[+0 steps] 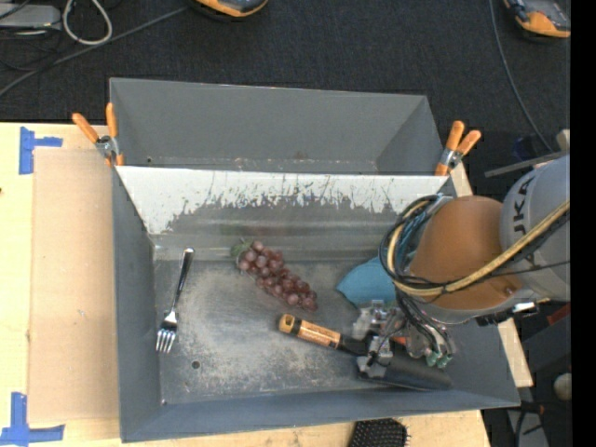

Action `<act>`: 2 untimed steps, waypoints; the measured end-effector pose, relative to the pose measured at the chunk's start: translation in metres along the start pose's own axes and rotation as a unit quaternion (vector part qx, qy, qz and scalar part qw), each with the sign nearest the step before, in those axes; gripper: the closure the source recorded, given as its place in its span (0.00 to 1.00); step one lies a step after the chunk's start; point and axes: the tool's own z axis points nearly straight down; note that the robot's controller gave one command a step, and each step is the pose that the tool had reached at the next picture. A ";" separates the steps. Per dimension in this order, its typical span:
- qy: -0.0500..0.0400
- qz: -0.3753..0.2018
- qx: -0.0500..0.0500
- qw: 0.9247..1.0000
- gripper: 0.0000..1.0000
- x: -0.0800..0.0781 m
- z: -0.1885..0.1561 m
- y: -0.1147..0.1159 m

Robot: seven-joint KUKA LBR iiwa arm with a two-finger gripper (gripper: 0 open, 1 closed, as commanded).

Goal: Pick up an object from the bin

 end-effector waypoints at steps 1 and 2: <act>0.000 -0.001 0.000 1.000 1.00 -0.001 -0.007 0.000; 0.001 0.013 0.000 1.000 1.00 0.001 -0.055 -0.009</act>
Offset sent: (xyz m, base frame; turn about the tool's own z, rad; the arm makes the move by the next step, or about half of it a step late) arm -0.0014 -0.0117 0.0597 0.0317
